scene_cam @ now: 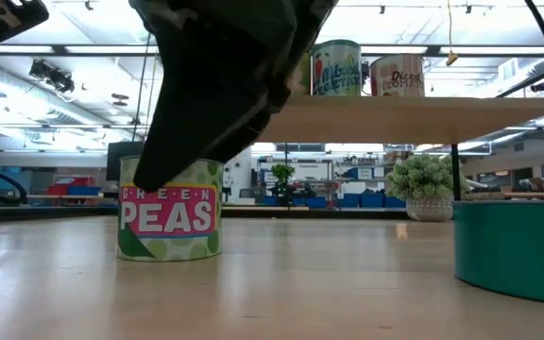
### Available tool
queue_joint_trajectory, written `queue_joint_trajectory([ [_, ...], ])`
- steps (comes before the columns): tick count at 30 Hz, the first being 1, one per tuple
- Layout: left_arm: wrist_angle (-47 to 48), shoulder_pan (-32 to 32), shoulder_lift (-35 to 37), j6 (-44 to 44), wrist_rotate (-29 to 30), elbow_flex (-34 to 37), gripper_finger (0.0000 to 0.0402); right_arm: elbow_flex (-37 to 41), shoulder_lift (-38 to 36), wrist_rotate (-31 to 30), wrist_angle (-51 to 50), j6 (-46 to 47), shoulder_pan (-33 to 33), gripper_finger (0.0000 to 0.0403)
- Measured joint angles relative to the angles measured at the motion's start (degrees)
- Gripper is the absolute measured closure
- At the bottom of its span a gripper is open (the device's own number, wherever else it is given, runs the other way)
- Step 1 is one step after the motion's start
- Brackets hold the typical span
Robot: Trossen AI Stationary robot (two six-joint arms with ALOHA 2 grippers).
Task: Pick and place cans onto a shelf
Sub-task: Put the canned green peas on the shelf
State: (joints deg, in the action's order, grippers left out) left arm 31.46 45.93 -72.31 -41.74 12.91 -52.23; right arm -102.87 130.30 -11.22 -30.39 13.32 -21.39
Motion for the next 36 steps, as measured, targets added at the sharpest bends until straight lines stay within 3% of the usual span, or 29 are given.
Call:
queue_joint_trajectory([
  [10, 0.6, 0.0, 0.0, 0.3, 0.0, 0.0, 0.026, 0.2, 0.0, -0.8, 0.5, 0.0, -0.1, 0.0114],
  [18, 0.8, 0.0, 0.0, 0.4, 1.4, 0.0, 0.026, -5.4, -0.5, 2.2, -4.4, 2.0, -0.6, 0.0114],
  [29, 0.8, 0.0, 0.0, 1.1, 5.8, 0.0, 0.026, -31.4, -0.9, 1.8, -31.6, 2.1, -1.4, 0.0114],
  [36, -0.6, -0.2, 0.0, 1.1, 8.7, 0.0, 0.026, -29.3, -7.7, -3.4, -39.9, 1.9, -0.3, 0.0114],
])
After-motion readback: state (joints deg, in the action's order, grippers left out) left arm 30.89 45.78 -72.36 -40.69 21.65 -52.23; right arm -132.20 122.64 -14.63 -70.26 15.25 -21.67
